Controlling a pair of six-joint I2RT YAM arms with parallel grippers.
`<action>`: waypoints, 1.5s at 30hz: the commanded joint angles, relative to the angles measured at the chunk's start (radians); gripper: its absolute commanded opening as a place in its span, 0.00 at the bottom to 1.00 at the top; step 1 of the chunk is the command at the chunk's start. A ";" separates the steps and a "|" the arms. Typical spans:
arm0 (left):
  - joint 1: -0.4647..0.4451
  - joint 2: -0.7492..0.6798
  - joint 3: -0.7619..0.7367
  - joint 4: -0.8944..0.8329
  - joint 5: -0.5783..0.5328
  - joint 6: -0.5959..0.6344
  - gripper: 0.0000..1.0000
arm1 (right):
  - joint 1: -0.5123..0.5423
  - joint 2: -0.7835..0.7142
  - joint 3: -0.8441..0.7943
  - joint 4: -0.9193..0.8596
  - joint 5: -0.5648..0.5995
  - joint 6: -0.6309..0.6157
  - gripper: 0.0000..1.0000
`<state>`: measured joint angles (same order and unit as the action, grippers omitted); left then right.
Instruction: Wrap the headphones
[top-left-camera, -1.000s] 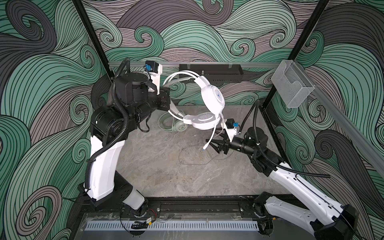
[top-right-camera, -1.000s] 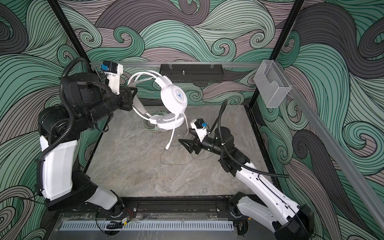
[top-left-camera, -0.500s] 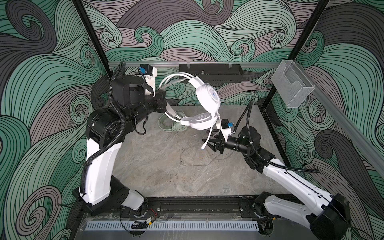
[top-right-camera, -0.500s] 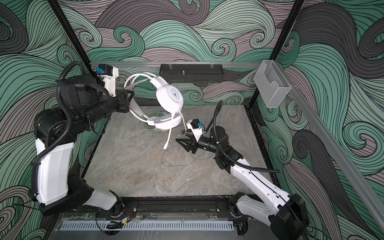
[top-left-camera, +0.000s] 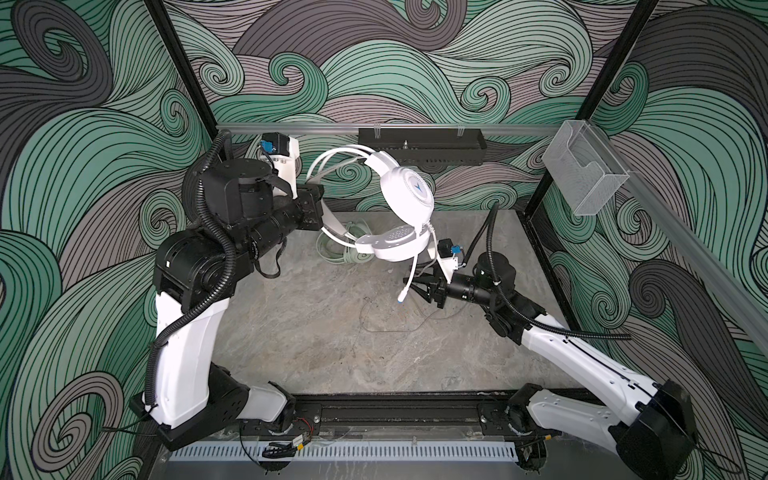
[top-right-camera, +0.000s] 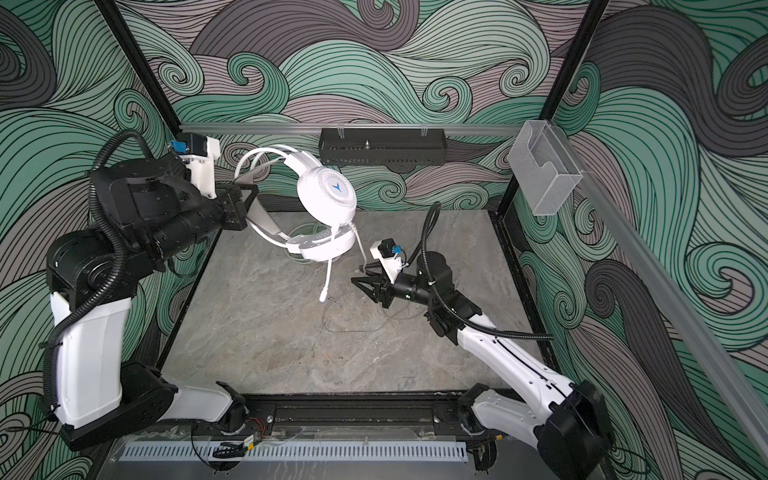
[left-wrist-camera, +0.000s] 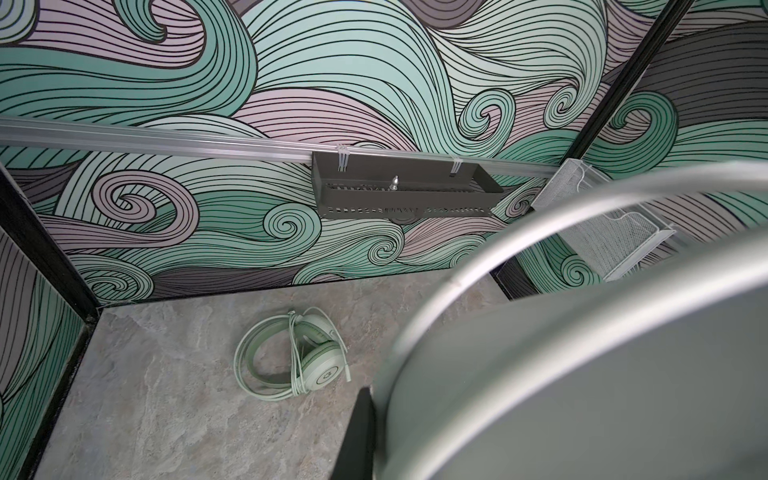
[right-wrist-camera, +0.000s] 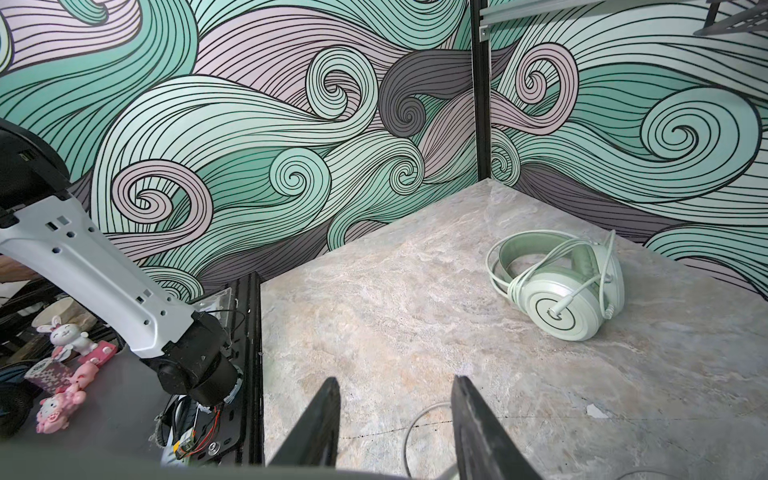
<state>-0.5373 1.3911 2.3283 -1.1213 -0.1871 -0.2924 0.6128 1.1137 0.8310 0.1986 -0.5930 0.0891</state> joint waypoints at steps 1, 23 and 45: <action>0.020 -0.022 0.012 0.090 0.046 -0.067 0.00 | 0.000 0.000 0.013 -0.007 -0.017 0.004 0.45; 0.080 -0.013 0.031 0.115 0.160 -0.113 0.00 | 0.008 0.036 0.079 0.050 -0.096 0.045 0.74; 0.162 0.077 0.039 0.171 0.301 -0.205 0.00 | 0.008 0.044 0.080 0.066 -0.072 0.035 0.47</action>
<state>-0.3958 1.4670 2.3581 -1.0237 0.0582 -0.4206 0.6178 1.1725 0.8993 0.2325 -0.6716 0.1322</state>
